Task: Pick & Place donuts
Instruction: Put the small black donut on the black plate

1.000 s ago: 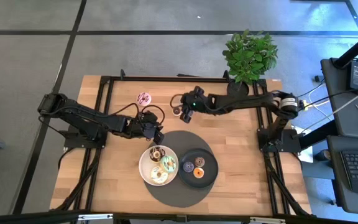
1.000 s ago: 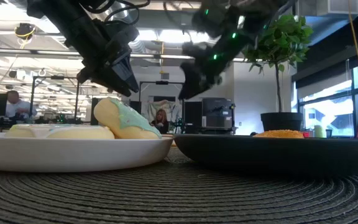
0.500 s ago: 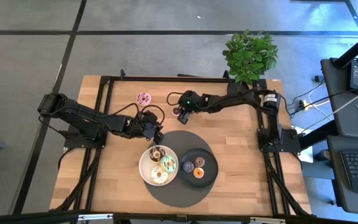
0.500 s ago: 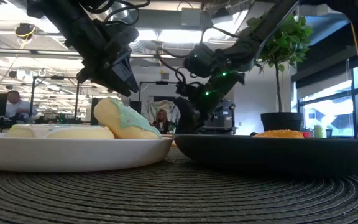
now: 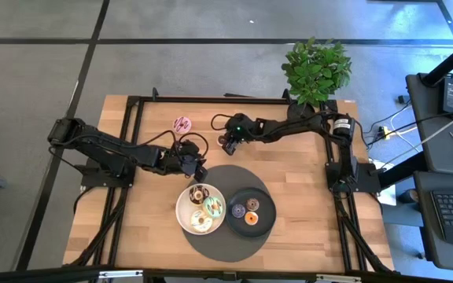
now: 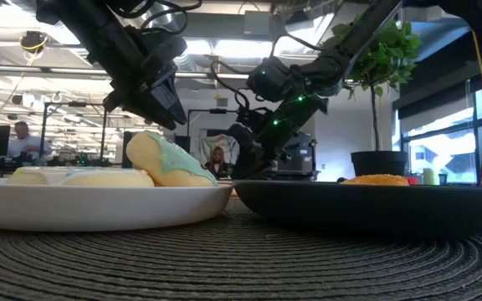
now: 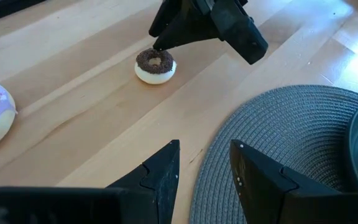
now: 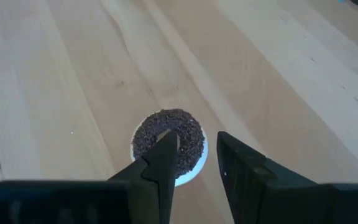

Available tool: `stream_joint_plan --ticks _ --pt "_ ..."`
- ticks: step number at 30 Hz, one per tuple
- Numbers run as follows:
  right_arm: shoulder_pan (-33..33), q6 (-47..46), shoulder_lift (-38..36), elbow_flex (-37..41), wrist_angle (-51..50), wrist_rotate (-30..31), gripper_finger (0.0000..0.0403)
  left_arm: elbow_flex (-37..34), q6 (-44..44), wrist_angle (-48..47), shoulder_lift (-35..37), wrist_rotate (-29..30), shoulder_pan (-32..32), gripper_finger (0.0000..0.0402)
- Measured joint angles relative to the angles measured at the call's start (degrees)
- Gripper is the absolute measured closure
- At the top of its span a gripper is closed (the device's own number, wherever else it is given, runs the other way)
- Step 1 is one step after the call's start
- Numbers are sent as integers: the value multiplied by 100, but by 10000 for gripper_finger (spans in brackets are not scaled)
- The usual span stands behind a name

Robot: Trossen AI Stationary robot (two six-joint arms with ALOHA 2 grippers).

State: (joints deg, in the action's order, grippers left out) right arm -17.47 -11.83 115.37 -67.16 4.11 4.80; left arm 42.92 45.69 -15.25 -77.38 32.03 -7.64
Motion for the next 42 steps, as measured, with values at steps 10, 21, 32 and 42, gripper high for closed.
stream_joint_plan --ticks 10,21,32,42 --pt "7 -66 0 0 -1 4 266 0 0 -4 0 0 0 265" --pt "7 -169 0 -2 -1 8 213 0 -103 -7 0 -4 -2 265" --pt "9 -424 0 -2 -7 9 246 0 -105 -6 0 -154 -2 265" --pt "9 -436 0 -2 -7 11 253 0 -109 -7 0 -258 -2 265"
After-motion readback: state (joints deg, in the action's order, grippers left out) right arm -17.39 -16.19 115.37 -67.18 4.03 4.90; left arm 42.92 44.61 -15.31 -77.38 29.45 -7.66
